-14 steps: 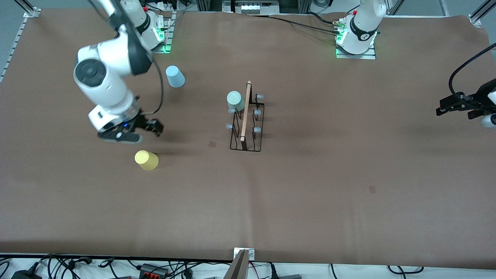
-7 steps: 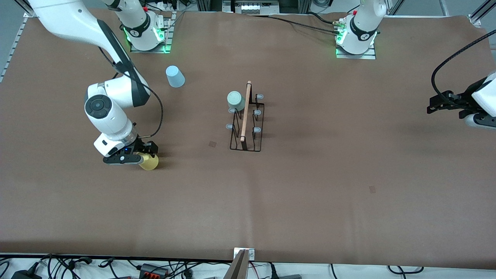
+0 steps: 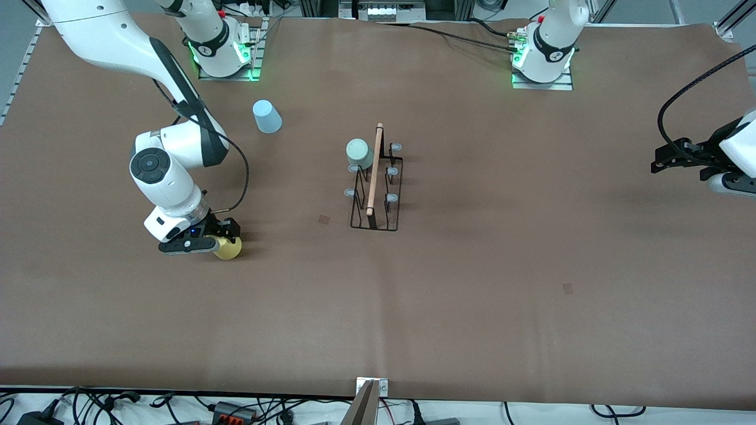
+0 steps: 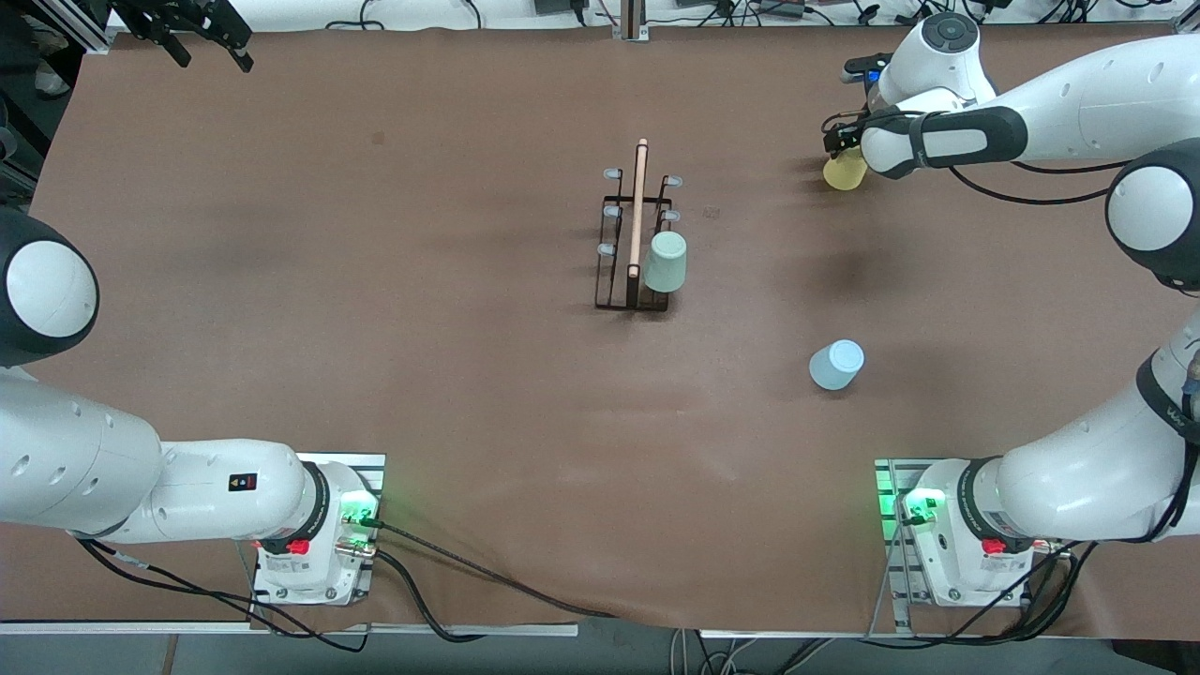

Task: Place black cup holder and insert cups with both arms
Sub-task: 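Release the teal cup and move the right gripper to grasp the yellow cup, then lift the yellow cup with the right gripper and hang it on a rack peg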

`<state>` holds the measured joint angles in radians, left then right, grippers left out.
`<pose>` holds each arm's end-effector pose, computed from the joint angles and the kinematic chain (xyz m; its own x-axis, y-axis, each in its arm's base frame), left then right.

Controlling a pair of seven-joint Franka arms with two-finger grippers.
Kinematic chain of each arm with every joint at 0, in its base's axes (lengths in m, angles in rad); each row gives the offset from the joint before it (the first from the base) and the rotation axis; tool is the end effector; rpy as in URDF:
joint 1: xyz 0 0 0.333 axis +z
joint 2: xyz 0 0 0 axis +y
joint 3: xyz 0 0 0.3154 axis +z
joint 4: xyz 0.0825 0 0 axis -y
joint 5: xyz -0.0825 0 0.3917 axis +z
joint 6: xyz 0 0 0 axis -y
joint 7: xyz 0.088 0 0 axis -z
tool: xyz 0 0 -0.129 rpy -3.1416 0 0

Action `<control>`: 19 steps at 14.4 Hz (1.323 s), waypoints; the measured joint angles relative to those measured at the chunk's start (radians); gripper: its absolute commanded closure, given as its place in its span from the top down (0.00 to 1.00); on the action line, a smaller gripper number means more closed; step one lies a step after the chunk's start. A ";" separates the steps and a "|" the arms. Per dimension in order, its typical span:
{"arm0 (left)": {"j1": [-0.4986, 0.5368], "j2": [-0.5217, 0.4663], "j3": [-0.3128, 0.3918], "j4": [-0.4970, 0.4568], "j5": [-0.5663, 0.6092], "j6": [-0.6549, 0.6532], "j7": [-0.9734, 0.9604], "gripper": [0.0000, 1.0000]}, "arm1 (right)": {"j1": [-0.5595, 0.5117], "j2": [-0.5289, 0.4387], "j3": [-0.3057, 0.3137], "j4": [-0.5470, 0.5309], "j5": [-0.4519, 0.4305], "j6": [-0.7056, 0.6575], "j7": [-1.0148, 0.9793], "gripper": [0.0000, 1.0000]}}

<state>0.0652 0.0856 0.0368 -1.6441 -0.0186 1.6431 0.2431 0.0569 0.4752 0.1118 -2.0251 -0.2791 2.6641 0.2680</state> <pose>0.5827 0.0567 0.5236 0.9870 -0.1395 -0.0802 -0.1370 -0.9899 0.0356 0.6162 0.1093 0.1999 0.9752 0.1255 0.1824 0.1143 -0.9909 0.0703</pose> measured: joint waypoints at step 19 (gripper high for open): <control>0.009 0.000 0.000 0.000 0.000 0.000 0.000 1.00 | 0.488 -0.080 0.051 0.327 0.198 -0.405 0.901 0.11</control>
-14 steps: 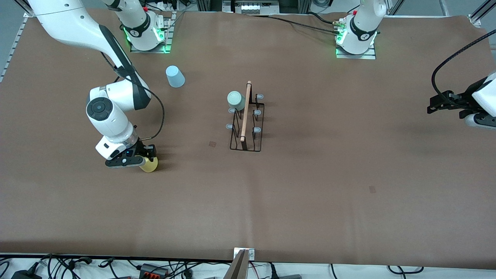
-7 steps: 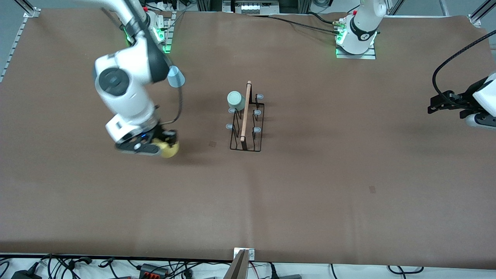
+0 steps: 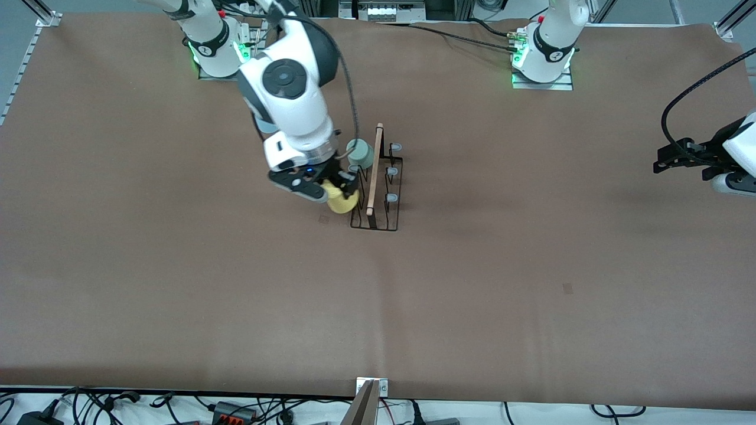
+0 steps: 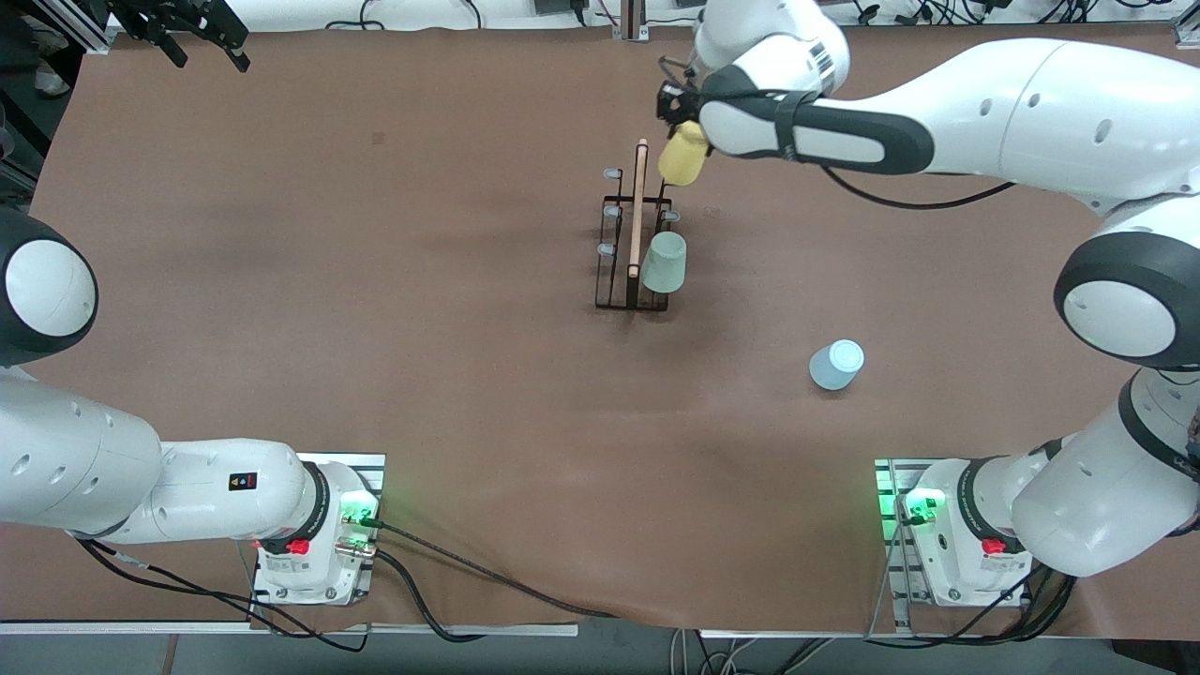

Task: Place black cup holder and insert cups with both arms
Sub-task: 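Lift the yellow cup with the right gripper and hang it on a rack peg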

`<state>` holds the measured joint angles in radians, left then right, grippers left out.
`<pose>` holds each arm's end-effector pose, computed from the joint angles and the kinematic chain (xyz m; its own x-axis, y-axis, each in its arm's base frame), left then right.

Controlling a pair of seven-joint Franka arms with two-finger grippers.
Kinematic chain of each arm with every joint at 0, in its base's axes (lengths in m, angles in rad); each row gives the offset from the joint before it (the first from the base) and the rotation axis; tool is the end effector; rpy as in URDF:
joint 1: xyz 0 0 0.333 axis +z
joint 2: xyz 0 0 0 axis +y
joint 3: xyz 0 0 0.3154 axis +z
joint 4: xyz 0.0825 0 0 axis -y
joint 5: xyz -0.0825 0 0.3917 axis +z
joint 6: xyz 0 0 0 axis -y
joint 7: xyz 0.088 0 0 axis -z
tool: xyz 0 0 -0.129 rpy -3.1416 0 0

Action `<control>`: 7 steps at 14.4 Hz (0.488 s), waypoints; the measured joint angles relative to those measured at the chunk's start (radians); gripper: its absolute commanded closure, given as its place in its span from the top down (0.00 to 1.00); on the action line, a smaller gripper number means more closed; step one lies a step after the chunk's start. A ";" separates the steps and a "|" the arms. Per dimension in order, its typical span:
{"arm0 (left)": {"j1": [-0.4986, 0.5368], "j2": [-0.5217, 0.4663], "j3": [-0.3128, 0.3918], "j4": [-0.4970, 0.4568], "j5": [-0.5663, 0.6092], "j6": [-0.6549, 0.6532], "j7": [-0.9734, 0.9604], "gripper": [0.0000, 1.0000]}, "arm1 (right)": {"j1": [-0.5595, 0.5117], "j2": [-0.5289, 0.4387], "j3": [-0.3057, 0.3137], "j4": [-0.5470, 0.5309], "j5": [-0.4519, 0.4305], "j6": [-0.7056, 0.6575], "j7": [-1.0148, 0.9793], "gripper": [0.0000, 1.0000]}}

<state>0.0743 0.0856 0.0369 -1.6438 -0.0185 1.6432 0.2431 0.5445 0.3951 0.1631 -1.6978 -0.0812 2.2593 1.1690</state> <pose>0.5822 0.0621 0.5237 0.9882 -0.1304 -0.0799 -0.1279 -0.9912 0.0354 0.5303 0.4356 0.3590 0.9028 -0.4236 0.0744 -0.4092 -0.8992 -0.1546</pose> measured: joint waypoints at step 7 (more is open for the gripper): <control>0.002 0.000 0.000 0.000 0.000 0.000 0.000 1.00 | 0.001 0.051 0.021 0.001 -0.009 0.016 0.013 0.31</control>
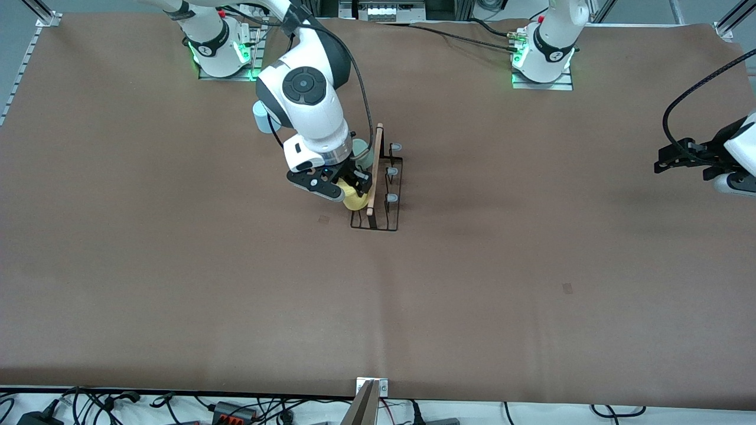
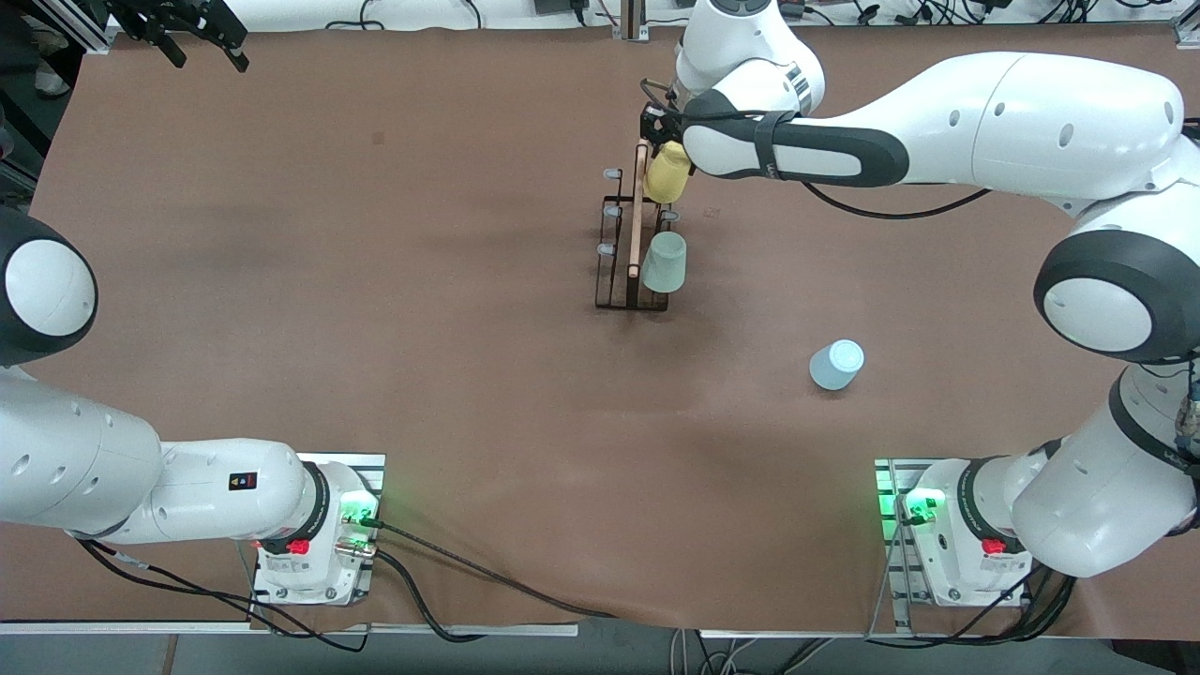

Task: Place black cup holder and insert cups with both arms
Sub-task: 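Open the right gripper and draw it back from the rack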

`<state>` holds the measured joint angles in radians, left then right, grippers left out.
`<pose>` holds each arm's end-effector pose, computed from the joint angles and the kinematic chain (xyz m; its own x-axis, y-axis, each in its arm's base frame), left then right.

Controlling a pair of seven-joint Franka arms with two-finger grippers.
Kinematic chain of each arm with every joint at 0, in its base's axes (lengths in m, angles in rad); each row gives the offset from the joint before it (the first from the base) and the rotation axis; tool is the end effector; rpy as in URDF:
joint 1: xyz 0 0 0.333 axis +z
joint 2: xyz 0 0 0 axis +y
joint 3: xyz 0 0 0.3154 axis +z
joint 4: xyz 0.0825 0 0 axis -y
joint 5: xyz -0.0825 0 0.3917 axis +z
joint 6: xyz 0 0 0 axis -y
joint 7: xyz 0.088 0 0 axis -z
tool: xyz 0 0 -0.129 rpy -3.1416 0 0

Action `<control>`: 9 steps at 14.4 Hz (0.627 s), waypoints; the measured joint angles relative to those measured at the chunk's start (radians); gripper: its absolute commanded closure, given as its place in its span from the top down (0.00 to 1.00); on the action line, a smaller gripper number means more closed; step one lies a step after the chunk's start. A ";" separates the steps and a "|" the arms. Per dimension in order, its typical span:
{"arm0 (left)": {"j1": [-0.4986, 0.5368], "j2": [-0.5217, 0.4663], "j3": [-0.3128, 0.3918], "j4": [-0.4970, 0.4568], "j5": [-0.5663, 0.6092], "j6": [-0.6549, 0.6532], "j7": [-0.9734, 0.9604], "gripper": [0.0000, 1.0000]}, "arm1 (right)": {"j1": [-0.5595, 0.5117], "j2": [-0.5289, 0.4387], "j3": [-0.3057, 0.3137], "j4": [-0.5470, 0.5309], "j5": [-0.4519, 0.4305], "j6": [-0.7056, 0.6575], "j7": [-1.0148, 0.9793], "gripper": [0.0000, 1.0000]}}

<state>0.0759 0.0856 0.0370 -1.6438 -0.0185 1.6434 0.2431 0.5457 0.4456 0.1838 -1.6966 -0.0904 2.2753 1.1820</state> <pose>0.5822 0.0630 0.5238 0.9885 -0.1287 -0.0797 -0.1262 -0.9914 0.0353 0.5238 0.4476 0.3278 0.9097 -0.4121 0.0513 -0.4029 -0.9058 -0.1315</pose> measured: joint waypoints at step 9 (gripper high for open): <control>0.001 0.000 0.001 0.000 0.000 0.000 0.000 1.00 | -0.159 -0.080 -0.012 0.044 -0.012 -0.177 -0.146 1.00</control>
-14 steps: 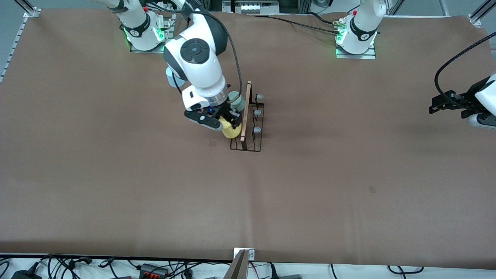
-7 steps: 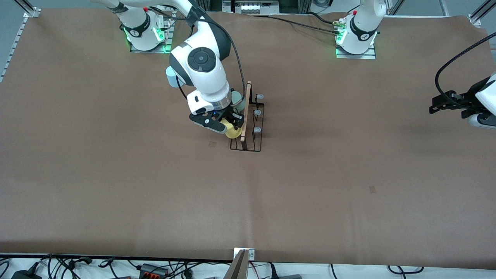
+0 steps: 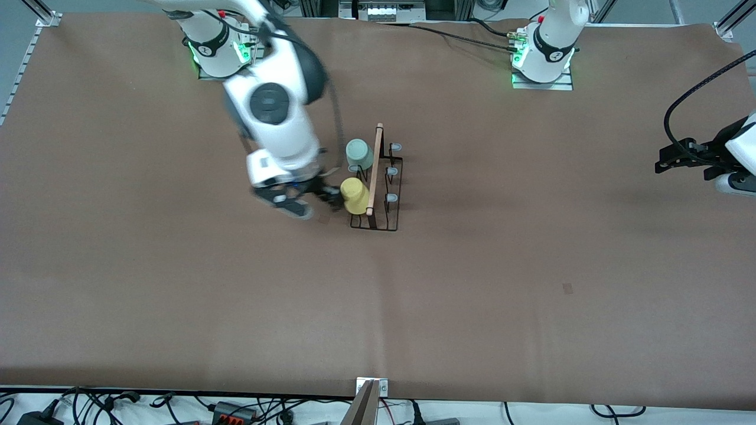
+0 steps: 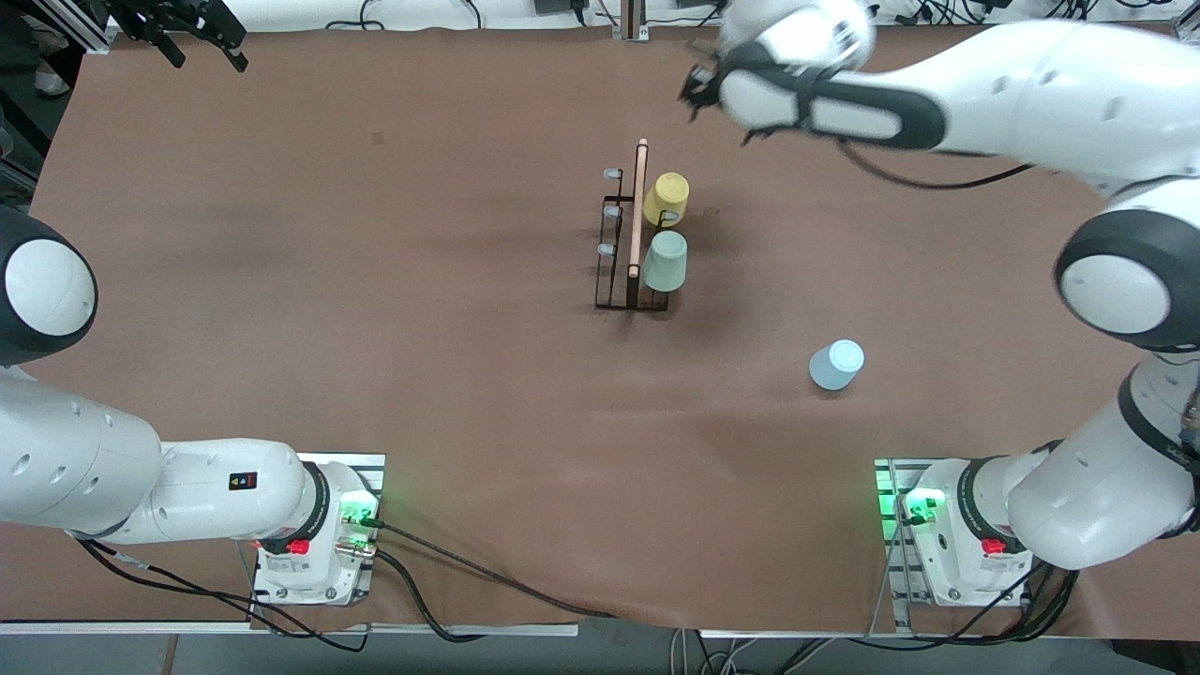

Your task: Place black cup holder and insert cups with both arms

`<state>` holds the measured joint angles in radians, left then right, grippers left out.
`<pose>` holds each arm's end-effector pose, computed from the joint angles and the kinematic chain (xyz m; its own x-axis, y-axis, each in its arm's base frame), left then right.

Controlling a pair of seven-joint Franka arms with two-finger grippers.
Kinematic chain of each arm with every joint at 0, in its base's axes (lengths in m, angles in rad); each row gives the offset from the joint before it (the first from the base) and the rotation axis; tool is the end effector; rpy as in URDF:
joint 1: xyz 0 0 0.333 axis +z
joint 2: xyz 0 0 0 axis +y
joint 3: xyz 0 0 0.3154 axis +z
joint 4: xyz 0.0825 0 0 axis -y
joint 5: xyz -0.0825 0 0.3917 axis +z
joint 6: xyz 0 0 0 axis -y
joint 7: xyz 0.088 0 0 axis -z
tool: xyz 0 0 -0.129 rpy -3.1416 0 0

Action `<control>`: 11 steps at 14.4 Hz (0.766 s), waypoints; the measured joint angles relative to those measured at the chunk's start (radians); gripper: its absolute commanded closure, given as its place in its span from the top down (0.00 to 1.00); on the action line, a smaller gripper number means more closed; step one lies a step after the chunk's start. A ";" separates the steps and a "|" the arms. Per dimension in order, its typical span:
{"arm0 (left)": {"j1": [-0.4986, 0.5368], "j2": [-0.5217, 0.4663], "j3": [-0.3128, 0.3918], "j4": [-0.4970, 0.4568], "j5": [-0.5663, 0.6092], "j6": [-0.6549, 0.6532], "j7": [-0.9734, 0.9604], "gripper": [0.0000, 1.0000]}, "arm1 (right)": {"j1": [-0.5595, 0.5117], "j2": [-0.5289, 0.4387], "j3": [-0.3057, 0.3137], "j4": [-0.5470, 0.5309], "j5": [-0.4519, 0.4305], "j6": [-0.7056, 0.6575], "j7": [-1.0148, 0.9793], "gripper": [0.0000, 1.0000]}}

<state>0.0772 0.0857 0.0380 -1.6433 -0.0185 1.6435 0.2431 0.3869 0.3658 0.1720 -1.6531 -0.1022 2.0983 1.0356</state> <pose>0.5821 0.0644 0.5239 0.9888 -0.1264 -0.0792 -0.1240 -0.9917 0.0351 0.5827 0.3437 0.3842 0.9005 -0.4292 0.0700 -0.4259 -0.9029 -0.0571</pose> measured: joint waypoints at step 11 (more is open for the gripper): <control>0.001 0.000 0.001 0.004 0.000 0.002 0.000 1.00 | -0.568 -0.366 -0.024 0.014 0.001 -0.413 -0.787 1.00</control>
<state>0.0784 0.0857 0.0387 -1.6391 -0.0184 1.6458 0.2431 -0.1813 0.0001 0.1482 -1.6395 -0.1011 1.6850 0.2491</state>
